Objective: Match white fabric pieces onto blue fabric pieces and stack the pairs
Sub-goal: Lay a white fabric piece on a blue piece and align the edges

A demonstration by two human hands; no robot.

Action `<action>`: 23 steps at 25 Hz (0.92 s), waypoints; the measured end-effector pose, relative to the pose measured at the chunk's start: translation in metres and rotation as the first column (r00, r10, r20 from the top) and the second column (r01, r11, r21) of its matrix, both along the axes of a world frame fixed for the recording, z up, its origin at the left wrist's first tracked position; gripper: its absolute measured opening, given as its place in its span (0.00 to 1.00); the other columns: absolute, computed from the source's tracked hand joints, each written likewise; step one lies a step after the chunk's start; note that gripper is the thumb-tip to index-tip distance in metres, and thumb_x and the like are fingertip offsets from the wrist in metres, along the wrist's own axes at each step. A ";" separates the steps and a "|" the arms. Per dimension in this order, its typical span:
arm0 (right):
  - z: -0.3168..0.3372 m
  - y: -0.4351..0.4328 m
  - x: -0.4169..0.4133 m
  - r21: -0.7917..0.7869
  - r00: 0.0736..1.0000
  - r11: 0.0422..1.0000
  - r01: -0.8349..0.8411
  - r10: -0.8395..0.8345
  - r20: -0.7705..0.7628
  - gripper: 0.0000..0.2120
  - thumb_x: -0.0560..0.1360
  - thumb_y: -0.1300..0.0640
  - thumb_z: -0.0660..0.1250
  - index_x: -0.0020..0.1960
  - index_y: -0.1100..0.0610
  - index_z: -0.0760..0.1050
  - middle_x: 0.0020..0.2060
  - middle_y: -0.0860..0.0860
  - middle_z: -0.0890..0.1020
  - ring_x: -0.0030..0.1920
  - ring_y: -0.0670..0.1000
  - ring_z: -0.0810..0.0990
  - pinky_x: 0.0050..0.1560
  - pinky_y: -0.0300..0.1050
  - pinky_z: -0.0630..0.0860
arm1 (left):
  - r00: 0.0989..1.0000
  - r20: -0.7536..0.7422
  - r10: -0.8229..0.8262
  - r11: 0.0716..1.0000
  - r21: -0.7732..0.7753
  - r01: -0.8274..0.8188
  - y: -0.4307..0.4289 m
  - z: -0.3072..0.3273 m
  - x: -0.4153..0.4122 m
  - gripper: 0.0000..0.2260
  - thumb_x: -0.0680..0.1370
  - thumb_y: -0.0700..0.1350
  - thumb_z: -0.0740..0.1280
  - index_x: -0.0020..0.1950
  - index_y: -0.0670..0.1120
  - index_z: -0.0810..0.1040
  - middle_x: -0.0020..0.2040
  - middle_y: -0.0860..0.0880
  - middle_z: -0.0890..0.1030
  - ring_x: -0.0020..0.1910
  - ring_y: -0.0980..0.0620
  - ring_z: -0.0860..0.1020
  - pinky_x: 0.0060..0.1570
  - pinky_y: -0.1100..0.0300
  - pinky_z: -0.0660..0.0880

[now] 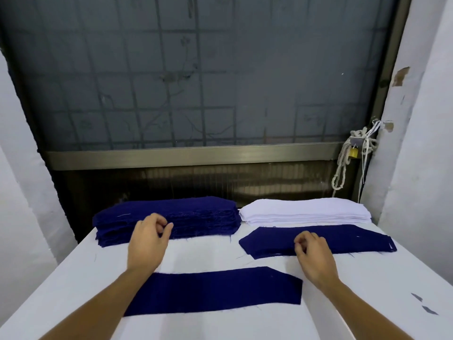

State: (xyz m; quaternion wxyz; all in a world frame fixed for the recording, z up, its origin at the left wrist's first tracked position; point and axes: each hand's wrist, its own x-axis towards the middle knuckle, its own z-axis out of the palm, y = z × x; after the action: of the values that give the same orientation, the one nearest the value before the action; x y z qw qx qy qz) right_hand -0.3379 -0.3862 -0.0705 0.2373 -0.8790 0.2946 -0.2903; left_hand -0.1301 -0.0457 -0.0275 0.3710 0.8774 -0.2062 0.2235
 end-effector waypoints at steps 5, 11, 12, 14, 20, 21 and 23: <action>0.024 -0.052 0.028 -0.029 0.999 0.999 0.027 -0.028 -0.017 0.03 0.81 0.55 0.64 0.51 0.50 0.75 0.44 0.45 0.80 0.48 0.47 0.76 0.48 0.47 0.80 | 0.974 -0.090 -0.206 0.974 0.081 0.214 -0.110 0.040 0.011 0.04 0.80 0.54 0.68 0.47 0.57 0.76 0.38 0.57 0.79 0.38 0.59 0.78 0.36 0.61 0.77; 0.031 -0.123 0.065 -0.095 0.995 0.995 0.035 -0.044 -0.094 0.05 0.82 0.52 0.64 0.54 0.51 0.77 0.50 0.47 0.81 0.50 0.46 0.75 0.51 0.43 0.77 | 0.913 -0.265 -0.312 0.911 0.190 0.366 -0.242 0.040 0.027 0.06 0.81 0.52 0.68 0.51 0.51 0.79 0.43 0.55 0.82 0.42 0.57 0.80 0.47 0.54 0.81; 0.032 -0.132 0.071 -0.102 0.994 0.994 0.036 -0.046 -0.104 0.06 0.82 0.52 0.64 0.55 0.50 0.77 0.51 0.47 0.81 0.51 0.46 0.76 0.54 0.44 0.77 | 0.913 -0.276 -0.300 0.905 0.219 0.364 -0.257 0.035 0.030 0.07 0.82 0.52 0.67 0.52 0.50 0.80 0.45 0.54 0.82 0.44 0.56 0.80 0.48 0.53 0.82; 0.028 -0.151 0.080 -0.116 0.990 0.992 0.046 -0.060 -0.124 0.07 0.82 0.50 0.63 0.58 0.50 0.77 0.55 0.47 0.81 0.54 0.46 0.76 0.59 0.45 0.76 | 0.921 -0.273 -0.278 0.897 0.270 0.351 -0.285 0.025 0.037 0.08 0.82 0.51 0.66 0.55 0.48 0.80 0.48 0.51 0.83 0.46 0.53 0.81 0.49 0.53 0.82; 0.006 -0.180 0.102 -0.179 0.979 0.984 0.006 -0.042 -0.199 0.11 0.82 0.47 0.61 0.61 0.48 0.76 0.62 0.46 0.77 0.61 0.46 0.74 0.65 0.43 0.71 | 0.956 -0.249 -0.156 0.844 0.469 0.260 -0.324 0.000 0.060 0.12 0.83 0.51 0.65 0.59 0.44 0.80 0.54 0.47 0.83 0.51 0.48 0.81 0.49 0.54 0.80; 0.004 -0.183 0.105 -0.196 0.977 0.981 0.002 -0.044 -0.208 0.11 0.82 0.46 0.61 0.62 0.48 0.76 0.63 0.46 0.76 0.62 0.46 0.73 0.65 0.44 0.70 | 0.955 -0.254 -0.150 0.836 0.484 0.260 -0.328 -0.003 0.063 0.11 0.82 0.51 0.66 0.57 0.44 0.81 0.53 0.47 0.84 0.51 0.48 0.81 0.48 0.54 0.80; 0.001 -0.186 0.109 -0.215 0.973 0.977 0.002 -0.051 -0.224 0.12 0.82 0.45 0.61 0.62 0.47 0.75 0.64 0.46 0.75 0.64 0.47 0.71 0.66 0.44 0.69 | 0.951 -0.271 -0.149 0.843 0.468 0.265 -0.333 -0.004 0.066 0.10 0.80 0.51 0.70 0.54 0.45 0.83 0.51 0.49 0.84 0.49 0.50 0.81 0.47 0.54 0.80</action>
State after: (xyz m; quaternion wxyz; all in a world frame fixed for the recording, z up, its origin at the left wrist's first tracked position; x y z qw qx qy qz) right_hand -0.2294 -0.5726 -0.0696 0.1021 -0.9229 0.2987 -0.2204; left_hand -0.0643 -0.3783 -0.0313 0.1748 0.9351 -0.3076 0.0209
